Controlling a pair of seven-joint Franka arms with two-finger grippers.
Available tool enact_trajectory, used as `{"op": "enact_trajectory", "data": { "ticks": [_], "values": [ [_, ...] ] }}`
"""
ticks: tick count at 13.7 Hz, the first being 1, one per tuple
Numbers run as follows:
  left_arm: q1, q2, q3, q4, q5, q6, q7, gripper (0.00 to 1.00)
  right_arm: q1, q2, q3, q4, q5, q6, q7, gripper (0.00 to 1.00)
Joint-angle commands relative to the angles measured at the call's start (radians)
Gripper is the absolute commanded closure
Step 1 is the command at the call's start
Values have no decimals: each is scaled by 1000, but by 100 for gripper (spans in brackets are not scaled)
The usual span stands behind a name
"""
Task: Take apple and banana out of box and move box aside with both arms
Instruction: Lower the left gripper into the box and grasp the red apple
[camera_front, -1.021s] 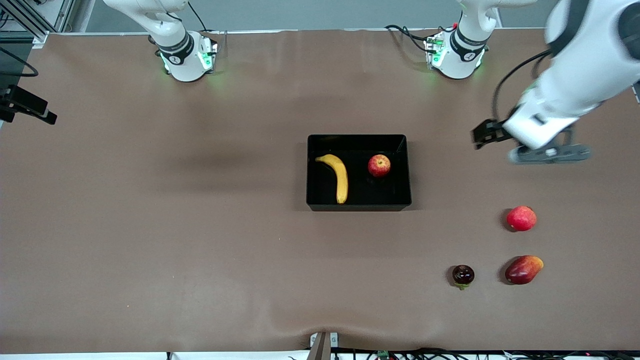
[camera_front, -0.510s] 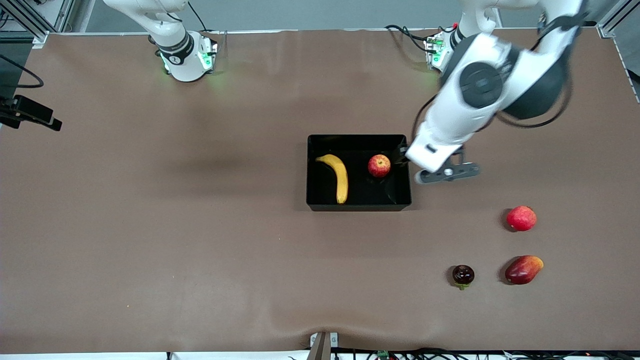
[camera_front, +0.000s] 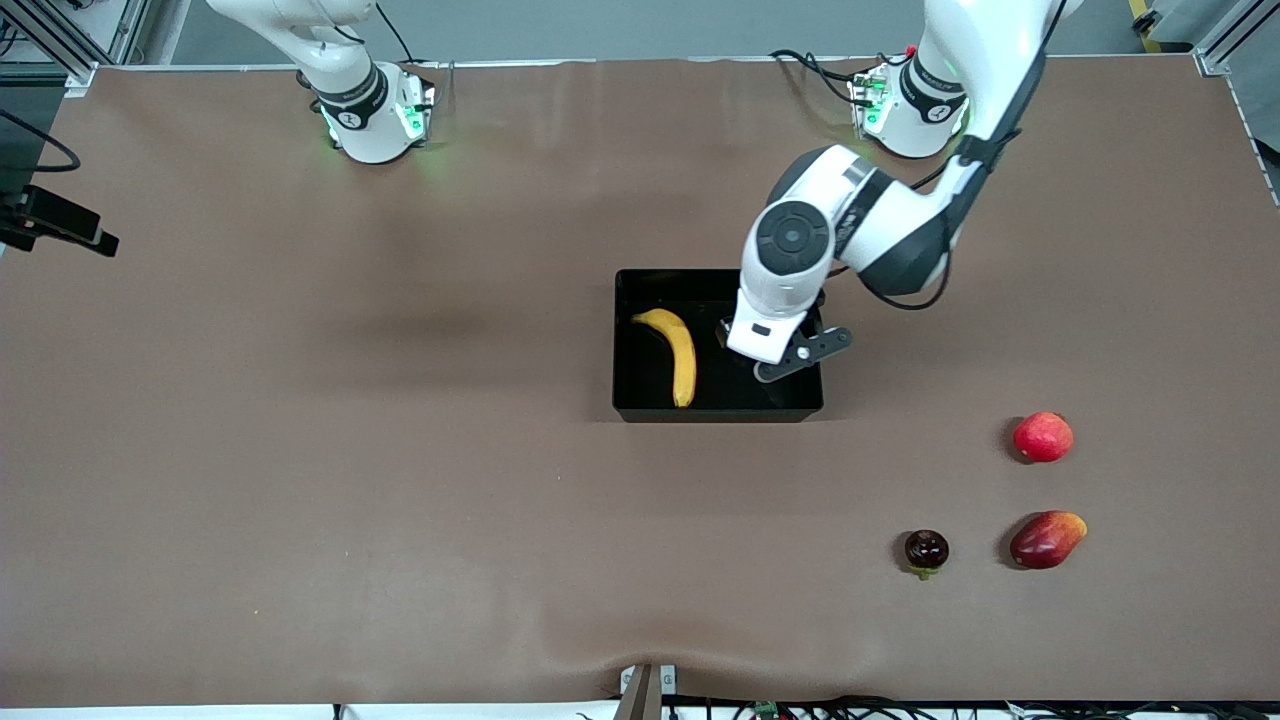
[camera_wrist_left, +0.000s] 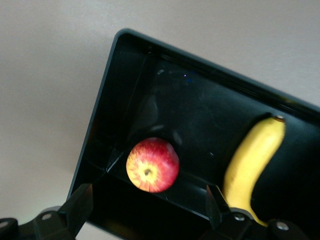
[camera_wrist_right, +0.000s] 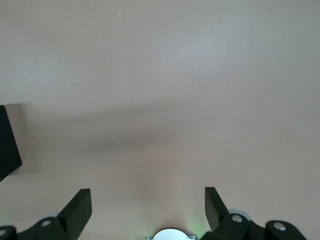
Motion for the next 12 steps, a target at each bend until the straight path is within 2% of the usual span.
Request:
{"op": "enact_trajectory", "data": {
  "ticks": [1,12],
  "values": [
    [-6,27,2,-44,53,94,-80,0,-22,-12,16,9,1,-18,-9,0],
    [-15,179,0,-64,163,201,-225,0,-19,8,15,-1,-2,54,-9,0]
  ]
}}
